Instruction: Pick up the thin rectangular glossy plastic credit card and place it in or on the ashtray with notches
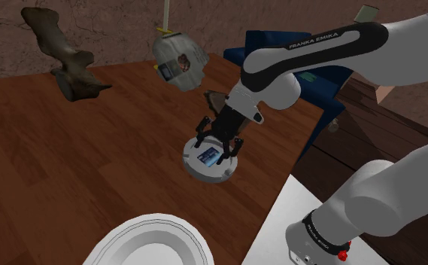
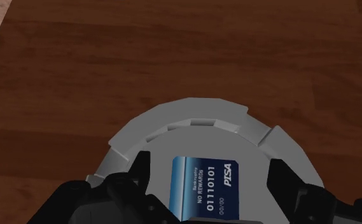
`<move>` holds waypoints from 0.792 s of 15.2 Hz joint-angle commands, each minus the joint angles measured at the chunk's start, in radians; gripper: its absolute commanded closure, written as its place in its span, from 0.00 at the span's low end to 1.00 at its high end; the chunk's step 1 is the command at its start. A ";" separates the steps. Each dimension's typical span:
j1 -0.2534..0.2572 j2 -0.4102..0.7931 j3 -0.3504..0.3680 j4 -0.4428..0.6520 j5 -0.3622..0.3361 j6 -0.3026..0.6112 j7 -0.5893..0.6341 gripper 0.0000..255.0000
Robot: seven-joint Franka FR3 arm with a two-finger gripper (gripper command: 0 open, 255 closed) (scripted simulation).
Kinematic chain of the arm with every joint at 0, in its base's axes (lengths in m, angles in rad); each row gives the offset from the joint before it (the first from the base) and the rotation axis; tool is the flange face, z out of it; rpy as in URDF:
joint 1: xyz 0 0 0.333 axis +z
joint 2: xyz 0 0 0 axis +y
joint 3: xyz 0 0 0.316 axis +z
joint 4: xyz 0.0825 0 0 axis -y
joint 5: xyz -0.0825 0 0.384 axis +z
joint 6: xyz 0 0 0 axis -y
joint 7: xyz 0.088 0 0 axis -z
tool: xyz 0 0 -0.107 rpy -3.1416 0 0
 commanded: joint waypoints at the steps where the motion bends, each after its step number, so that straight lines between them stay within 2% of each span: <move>1: 0.000 0.000 0.000 0.000 0.000 0.000 0.000 0.00; 3: 0.000 0.000 0.000 0.000 0.000 0.000 0.000 0.00; 7: -0.042 -0.071 -0.051 0.045 -0.075 -0.132 0.030 0.00; 12: -0.042 -0.071 -0.051 0.045 -0.075 -0.132 0.030 0.00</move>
